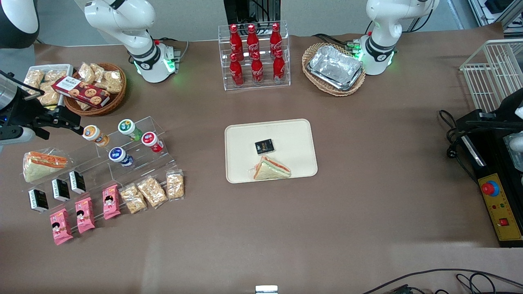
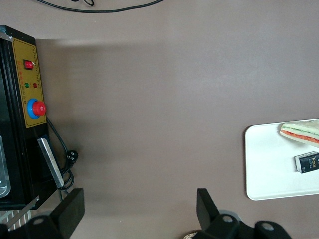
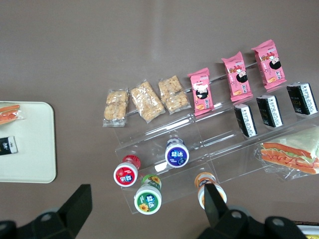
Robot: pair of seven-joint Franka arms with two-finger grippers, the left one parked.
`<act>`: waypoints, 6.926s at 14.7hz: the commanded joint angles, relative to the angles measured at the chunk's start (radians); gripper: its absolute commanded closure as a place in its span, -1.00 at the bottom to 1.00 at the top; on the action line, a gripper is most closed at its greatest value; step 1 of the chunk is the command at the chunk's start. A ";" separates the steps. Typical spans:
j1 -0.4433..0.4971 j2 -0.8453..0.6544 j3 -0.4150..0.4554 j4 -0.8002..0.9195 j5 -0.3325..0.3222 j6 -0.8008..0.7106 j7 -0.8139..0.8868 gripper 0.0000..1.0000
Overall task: Place green gum on tray
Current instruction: 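Move the right gripper toward the green-labelled cup on the acrylic rack, then lower the right gripper and close it on the green-labelled cup, then lift the green cup and carry it over the cream tray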
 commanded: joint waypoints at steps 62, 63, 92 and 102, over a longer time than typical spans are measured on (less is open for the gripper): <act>0.067 -0.351 0.004 -0.998 -0.011 0.706 0.006 0.25; 0.069 -0.352 0.005 -0.975 -0.010 0.679 0.005 0.25; 0.843 0.181 0.001 -0.313 0.016 0.517 1.114 0.22; 0.914 0.376 -0.002 -0.396 -0.025 0.841 1.220 0.22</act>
